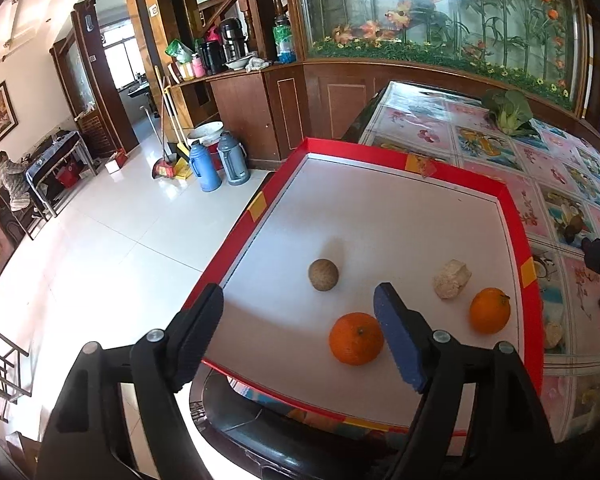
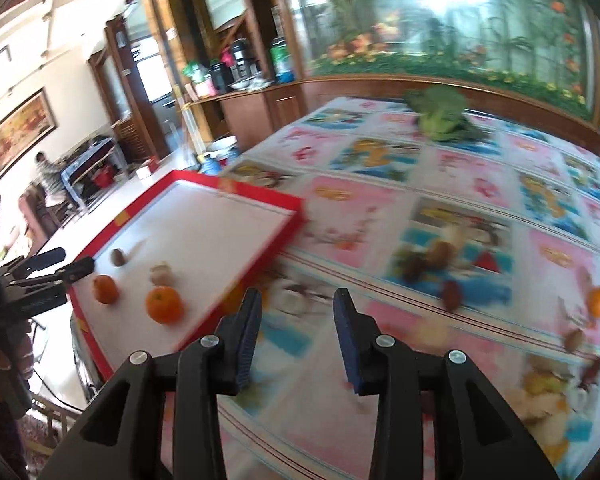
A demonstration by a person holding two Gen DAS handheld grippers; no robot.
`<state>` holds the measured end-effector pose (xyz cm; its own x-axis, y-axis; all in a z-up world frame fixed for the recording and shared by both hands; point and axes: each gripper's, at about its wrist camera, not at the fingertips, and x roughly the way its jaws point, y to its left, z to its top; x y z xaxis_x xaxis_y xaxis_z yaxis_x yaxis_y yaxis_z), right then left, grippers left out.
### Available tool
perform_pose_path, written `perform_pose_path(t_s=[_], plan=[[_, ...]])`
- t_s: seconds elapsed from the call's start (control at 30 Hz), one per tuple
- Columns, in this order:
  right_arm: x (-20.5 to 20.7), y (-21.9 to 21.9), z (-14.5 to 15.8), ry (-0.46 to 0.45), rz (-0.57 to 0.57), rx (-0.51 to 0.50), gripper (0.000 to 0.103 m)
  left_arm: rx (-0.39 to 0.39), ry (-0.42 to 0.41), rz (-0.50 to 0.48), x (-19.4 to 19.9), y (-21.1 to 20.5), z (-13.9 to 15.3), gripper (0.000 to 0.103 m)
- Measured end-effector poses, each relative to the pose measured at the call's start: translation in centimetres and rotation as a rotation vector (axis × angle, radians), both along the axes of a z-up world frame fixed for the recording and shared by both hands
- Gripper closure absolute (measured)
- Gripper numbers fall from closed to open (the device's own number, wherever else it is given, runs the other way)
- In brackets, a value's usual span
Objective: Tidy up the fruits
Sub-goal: 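Move both open tools back over the food on the table, then grasp a round beige slice with the right tool while the left tool grasps a round cracker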
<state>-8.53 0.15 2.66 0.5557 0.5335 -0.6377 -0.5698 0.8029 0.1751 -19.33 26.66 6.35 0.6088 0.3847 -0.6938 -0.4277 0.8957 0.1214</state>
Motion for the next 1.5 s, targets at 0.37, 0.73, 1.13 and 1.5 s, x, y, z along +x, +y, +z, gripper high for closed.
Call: perform_pose_path(t_s=[0.37,0.73,1.13,1.5], plan=[[-2.9,-13.5,-0.7,-0.01,-0.267,-0.047,0.06,-0.006,0.036,-0.342,2.0,-11.3,-0.5,0.023],[-3.1,-16.2,-3.5,0.058,-0.306,-0.075,0.06,-0.023,0.155,-0.509,2.1,-17.3,-3.1,0.023],[0.1,-15.0,-4.5,0.145,-0.286,-0.078,0.059,0.055,0.155,-0.56,4.0,-19.5,-2.1,0.023],[0.0,-15.9,-4.4,0.191,-0.253,0.052,0.06,-0.002,0.25,-0.597,6.7,-17.5,-3.5,0.033]])
